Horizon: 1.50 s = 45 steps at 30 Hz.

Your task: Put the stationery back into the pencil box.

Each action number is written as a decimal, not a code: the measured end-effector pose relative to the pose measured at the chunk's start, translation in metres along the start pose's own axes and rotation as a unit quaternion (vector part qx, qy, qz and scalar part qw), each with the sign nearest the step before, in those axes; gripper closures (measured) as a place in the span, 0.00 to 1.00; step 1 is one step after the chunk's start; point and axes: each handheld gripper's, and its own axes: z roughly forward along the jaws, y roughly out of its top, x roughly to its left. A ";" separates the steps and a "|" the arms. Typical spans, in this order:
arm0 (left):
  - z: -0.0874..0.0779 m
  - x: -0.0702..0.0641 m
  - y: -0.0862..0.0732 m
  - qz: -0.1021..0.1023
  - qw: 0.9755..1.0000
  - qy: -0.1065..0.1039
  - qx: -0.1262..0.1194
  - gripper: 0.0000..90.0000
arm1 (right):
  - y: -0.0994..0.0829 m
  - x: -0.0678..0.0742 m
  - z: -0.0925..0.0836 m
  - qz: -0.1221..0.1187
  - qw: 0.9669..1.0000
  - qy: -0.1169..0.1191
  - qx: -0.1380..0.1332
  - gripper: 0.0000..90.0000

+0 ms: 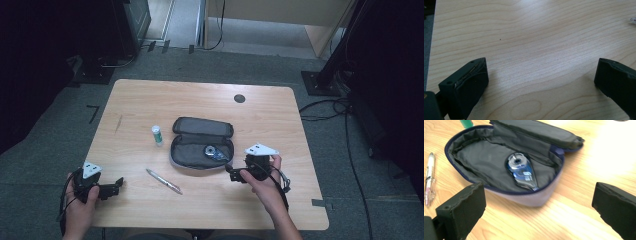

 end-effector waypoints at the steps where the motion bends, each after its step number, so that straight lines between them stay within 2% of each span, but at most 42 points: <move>1: 0.000 0.000 0.000 0.000 1.000 0.000 0.000 0.00 | -0.002 -0.002 -0.003 0.002 1.000 -0.002 0.001 0.00; 15: 0.000 0.000 0.000 0.000 1.000 0.000 0.000 0.00 | -0.030 -0.033 -0.036 0.011 0.999 -0.039 0.010 0.00; 28: 0.000 0.000 0.000 0.001 1.000 -0.002 -0.001 0.00 | -0.056 -0.063 -0.065 0.033 0.997 -0.066 0.013 0.00; 40: 0.001 0.000 0.001 -0.001 1.000 0.000 0.000 0.00 | -0.076 -0.085 -0.079 0.048 0.994 -0.096 0.021 0.00; 45: 0.000 0.002 0.000 0.007 1.000 -0.007 0.000 0.00 | -0.084 -0.094 -0.084 0.051 0.992 -0.111 0.028 0.00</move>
